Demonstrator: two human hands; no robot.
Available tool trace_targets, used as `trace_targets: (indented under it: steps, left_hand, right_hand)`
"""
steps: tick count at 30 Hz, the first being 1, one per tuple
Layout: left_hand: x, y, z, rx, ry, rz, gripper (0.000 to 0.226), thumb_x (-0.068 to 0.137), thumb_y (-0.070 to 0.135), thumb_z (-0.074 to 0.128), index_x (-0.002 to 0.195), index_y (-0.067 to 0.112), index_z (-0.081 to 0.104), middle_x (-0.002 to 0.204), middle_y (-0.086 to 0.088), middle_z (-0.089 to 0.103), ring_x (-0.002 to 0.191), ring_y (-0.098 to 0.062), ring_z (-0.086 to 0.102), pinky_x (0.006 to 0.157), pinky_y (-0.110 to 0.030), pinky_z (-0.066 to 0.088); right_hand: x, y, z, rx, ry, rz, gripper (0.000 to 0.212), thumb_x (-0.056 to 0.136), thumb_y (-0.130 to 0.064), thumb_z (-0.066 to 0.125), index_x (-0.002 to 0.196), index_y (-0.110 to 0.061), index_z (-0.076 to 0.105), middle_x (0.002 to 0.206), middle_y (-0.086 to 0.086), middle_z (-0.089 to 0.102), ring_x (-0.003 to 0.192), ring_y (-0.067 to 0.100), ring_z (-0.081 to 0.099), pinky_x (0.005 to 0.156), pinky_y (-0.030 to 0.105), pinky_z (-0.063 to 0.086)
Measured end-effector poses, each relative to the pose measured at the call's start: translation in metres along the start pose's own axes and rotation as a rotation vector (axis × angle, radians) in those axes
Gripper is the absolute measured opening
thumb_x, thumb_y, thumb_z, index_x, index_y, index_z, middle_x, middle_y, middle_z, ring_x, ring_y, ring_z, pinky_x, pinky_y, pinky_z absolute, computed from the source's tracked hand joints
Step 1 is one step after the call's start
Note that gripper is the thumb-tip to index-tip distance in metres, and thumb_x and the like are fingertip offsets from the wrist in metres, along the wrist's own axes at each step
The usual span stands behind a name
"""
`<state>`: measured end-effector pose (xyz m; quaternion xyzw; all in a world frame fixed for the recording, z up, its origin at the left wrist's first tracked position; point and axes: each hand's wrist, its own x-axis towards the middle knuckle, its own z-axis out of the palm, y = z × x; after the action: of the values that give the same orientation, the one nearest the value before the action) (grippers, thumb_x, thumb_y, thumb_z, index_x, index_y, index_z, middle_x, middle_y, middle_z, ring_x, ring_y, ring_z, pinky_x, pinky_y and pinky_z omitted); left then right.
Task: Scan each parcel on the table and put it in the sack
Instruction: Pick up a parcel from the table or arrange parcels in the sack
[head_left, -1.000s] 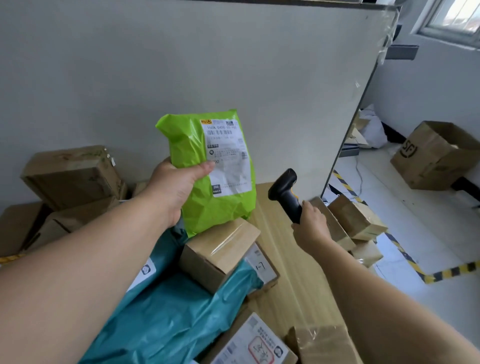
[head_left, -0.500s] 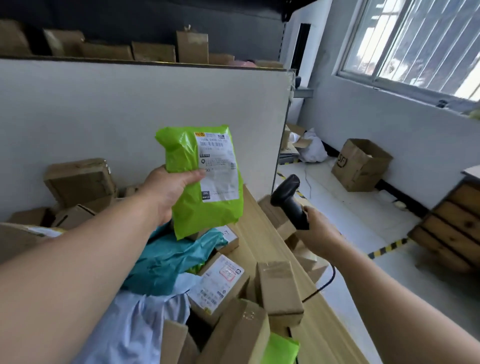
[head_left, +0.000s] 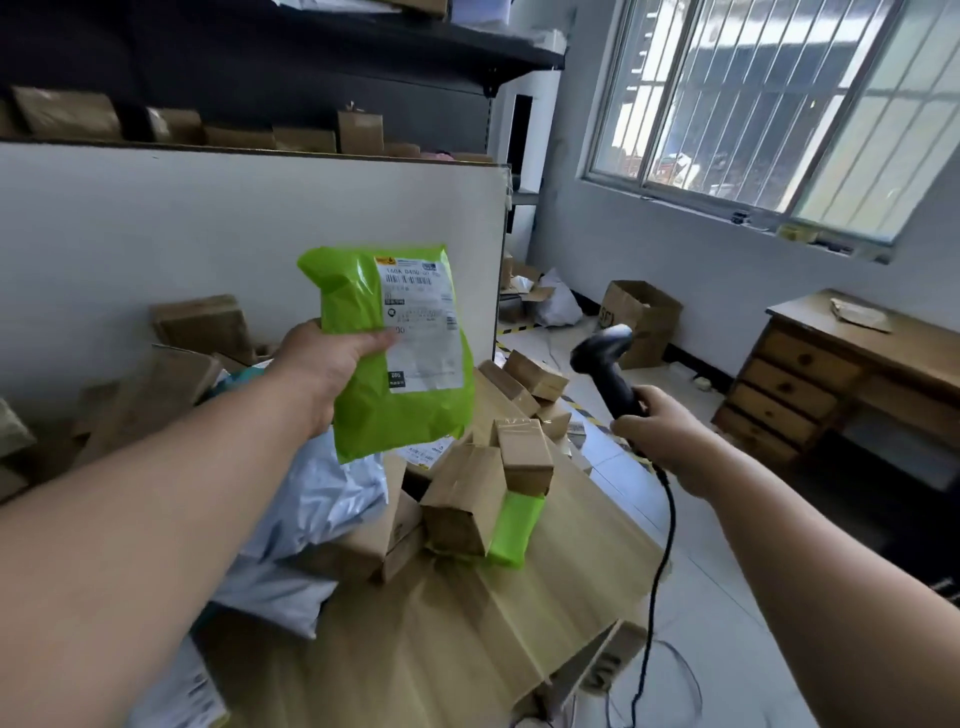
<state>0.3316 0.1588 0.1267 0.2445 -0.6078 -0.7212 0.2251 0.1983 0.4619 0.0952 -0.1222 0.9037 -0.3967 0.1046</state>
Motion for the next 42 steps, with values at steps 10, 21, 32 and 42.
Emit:
trace_targets:
  steps: [10,21,32,42]
  left_hand:
    - [-0.1,-0.009,-0.035,0.092,0.144,0.045,0.023,0.076,0.002,0.075,0.081,0.019,0.061,0.081,-0.003,0.067,0.068,-0.02,0.065,0.059,-0.026,0.048]
    - [-0.173,-0.044,-0.082,0.237,0.453,0.007,0.027,0.073,0.008,0.079,0.088,0.02,0.06,0.089,-0.004,0.067,0.075,-0.023,0.065,0.069,-0.032,0.052]
    - [-0.224,-0.055,-0.106,0.323,0.671,0.021,0.032,0.073,0.011,0.08,0.099,0.011,0.062,0.091,-0.008,0.068,0.082,-0.027,0.066,0.078,-0.039,0.054]
    - [-0.223,-0.057,-0.115,0.353,0.694,0.037,0.031,0.073,0.012,0.08,0.098,0.013,0.062,0.093,-0.008,0.069,0.082,-0.028,0.067,0.081,-0.043,0.055]
  right_hand:
    - [-0.109,-0.028,0.028,0.749,-0.282,0.09,0.026,0.103,-0.027,0.05,0.11,-0.003,0.056,0.082,0.011,0.064,0.069,0.023,0.065,0.057,0.028,0.046]
    - [-0.171,-0.072,0.067,0.936,-0.73,0.066,0.074,0.069,-0.071,0.061,0.106,-0.007,0.063,0.06,0.008,0.052,0.045,0.018,0.045,0.046,0.026,0.041]
    - [-0.198,-0.09,0.078,0.75,-0.893,0.066,0.072,0.079,-0.081,0.045,0.091,-0.012,0.061,0.056,0.002,0.049,0.038,0.014,0.041,0.046,0.022,0.039]
    - [-0.197,-0.101,0.081,0.711,-0.91,0.049,0.073,0.08,-0.083,0.043,0.085,-0.013,0.061,0.057,0.003,0.048,0.039,0.016,0.039,0.054,0.027,0.035]
